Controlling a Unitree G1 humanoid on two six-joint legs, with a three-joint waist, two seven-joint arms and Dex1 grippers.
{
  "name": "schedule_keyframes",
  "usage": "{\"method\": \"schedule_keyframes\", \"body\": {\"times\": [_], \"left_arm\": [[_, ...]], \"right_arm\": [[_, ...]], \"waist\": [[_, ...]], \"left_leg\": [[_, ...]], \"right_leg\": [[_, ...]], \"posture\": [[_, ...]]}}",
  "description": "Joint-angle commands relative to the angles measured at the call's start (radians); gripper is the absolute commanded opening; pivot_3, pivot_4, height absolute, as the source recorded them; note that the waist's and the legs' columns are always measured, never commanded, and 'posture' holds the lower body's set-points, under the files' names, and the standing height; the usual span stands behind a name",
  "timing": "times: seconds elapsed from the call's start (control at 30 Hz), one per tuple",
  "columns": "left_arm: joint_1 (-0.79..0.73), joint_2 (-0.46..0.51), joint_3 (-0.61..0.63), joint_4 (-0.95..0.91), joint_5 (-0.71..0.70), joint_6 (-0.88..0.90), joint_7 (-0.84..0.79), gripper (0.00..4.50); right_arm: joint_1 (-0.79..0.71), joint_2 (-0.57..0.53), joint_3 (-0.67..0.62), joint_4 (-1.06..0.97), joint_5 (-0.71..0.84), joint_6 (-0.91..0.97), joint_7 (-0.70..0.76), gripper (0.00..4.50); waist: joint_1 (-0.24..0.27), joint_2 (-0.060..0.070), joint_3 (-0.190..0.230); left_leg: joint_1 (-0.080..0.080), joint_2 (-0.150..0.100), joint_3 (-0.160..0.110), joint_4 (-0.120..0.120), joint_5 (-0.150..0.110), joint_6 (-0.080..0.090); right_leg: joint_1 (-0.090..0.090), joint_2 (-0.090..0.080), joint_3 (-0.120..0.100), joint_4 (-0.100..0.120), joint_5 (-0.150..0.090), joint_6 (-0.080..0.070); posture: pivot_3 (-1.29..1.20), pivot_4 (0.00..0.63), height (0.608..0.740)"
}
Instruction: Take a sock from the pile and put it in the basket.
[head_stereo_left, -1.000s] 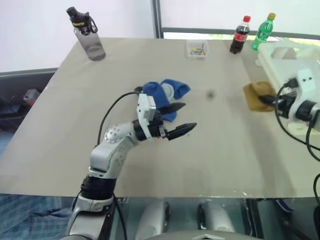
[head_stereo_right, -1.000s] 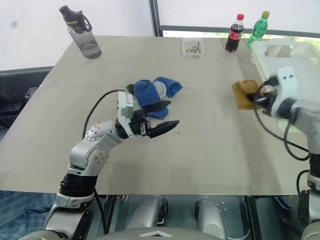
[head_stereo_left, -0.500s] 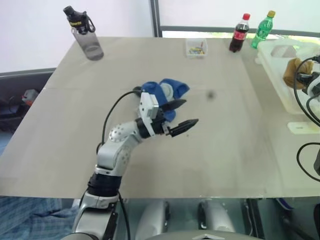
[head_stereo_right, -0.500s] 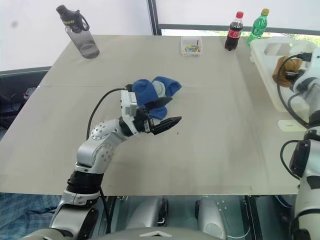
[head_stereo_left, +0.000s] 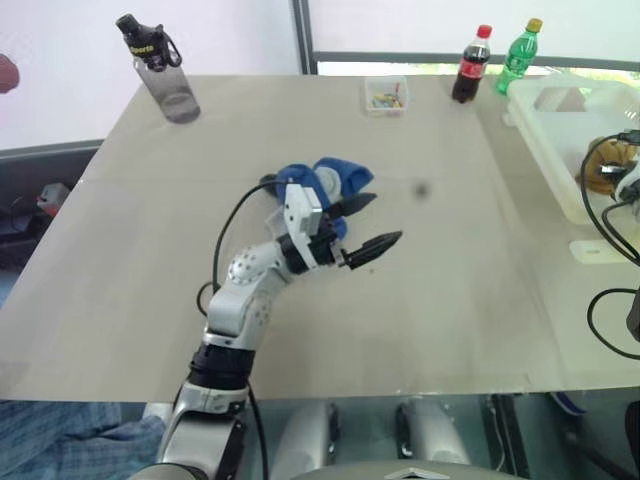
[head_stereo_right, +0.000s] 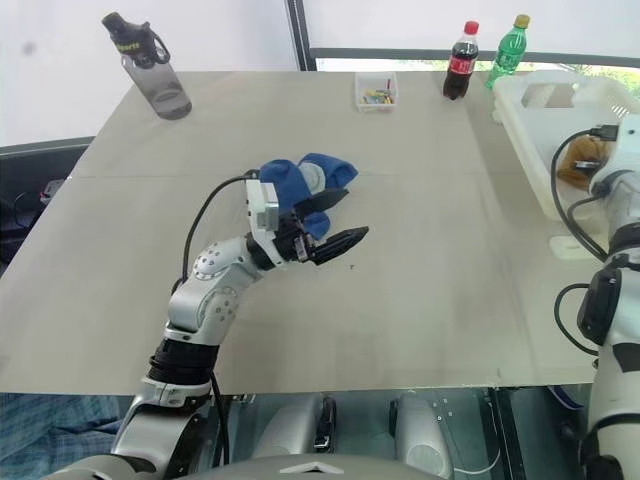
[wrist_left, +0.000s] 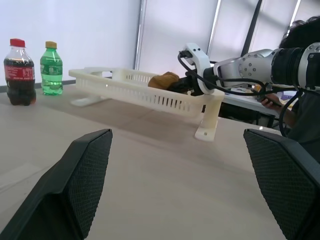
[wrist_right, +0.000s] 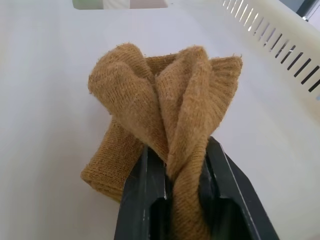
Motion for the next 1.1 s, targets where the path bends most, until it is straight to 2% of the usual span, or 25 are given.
{"method": "schedule_keyframes", "body": {"times": [0.03, 0.07, 0.1, 0.13, 0.2, 0.27, 0.9, 1.1], "left_arm": [[-0.014, -0.001, 0.004, -0.014, 0.007, -0.027, 0.002, 4.5], [-0.012, 0.001, 0.004, -0.015, 0.008, -0.027, 0.002, 4.5], [-0.011, 0.002, 0.004, -0.015, 0.008, -0.028, 0.002, 4.5], [-0.011, 0.002, 0.004, -0.015, 0.008, -0.029, 0.002, 4.5], [-0.012, 0.002, 0.004, -0.011, 0.009, -0.031, 0.002, 4.5], [-0.015, 0.001, 0.004, -0.005, 0.011, -0.035, 0.001, 4.5], [-0.006, 0.006, 0.003, 0.006, 0.027, -0.052, -0.004, 4.5], [0.008, 0.015, 0.006, -0.01, 0.024, -0.046, -0.003, 4.5]], "right_arm": [[-0.012, -0.025, -0.019, 0.011, -0.006, -0.012, -0.008, 1.64], [-0.011, -0.025, -0.021, 0.011, -0.005, -0.012, -0.004, 1.95], [-0.011, -0.026, -0.024, 0.012, -0.005, -0.012, -0.001, 2.57], [-0.011, -0.026, -0.025, 0.012, -0.006, -0.012, 0.001, 2.84], [-0.01, -0.028, -0.021, 0.01, -0.015, -0.021, -0.001, 3.81], [-0.01, -0.031, -0.007, 0.007, -0.035, -0.033, -0.007, 4.48], [0.006, -0.056, 0.043, -0.071, -0.12, -0.157, 0.035, 4.48], [0.066, -0.021, 0.057, -0.304, -0.081, -0.152, 0.206, 4.48]], "waist": [[0.0, 0.0, 0.0], [0.001, 0.0, 0.0], [0.001, 0.0, 0.0], [0.001, 0.0, 0.0], [0.001, 0.0, 0.0], [0.001, 0.0, 0.0], [-0.002, 0.0, 0.0], [-0.002, 0.001, 0.0]], "left_leg": [[0.0, 0.0, 0.0, 0.0, 0.0, 0.0], [0.0, 0.0, 0.0, 0.0, 0.0, 0.0], [0.0, 0.0, 0.0, 0.0, 0.0, 0.0], [0.0, 0.0, 0.0, 0.0, 0.0, 0.0], [0.0, 0.0, 0.0, 0.0, 0.0, 0.0], [0.0, 0.0, 0.0, 0.0, 0.0, 0.0], [0.0, 0.0, 0.001, 0.0, 0.0, 0.0], [0.0, 0.0, 0.001, 0.0, 0.0, 0.0]], "right_leg": [[0.0, 0.0, 0.0, 0.0, 0.0, 0.0], [0.0, 0.0, 0.0, 0.0, 0.0, 0.0], [0.0, 0.0, 0.0, 0.0, 0.0, 0.0], [0.0, 0.0, 0.0, 0.0, 0.0, 0.0], [0.0, 0.0, 0.0, 0.0, 0.0, 0.0], [0.0, 0.0, 0.0, 0.0, 0.0, 0.0], [0.0, 0.0, 0.001, 0.001, 0.0, 0.0], [0.0, 0.0, 0.001, 0.001, 0.0, 0.0]], "posture": [[0.0, 0.15, 0.74], [0.0, 0.15, 0.74], [0.0, 0.15, 0.74], [0.0, 0.15, 0.74], [0.0, 0.15, 0.74], [0.0, 0.15, 0.74], [0.0, 0.15, 0.74], [0.0, 0.15, 0.74]]}}
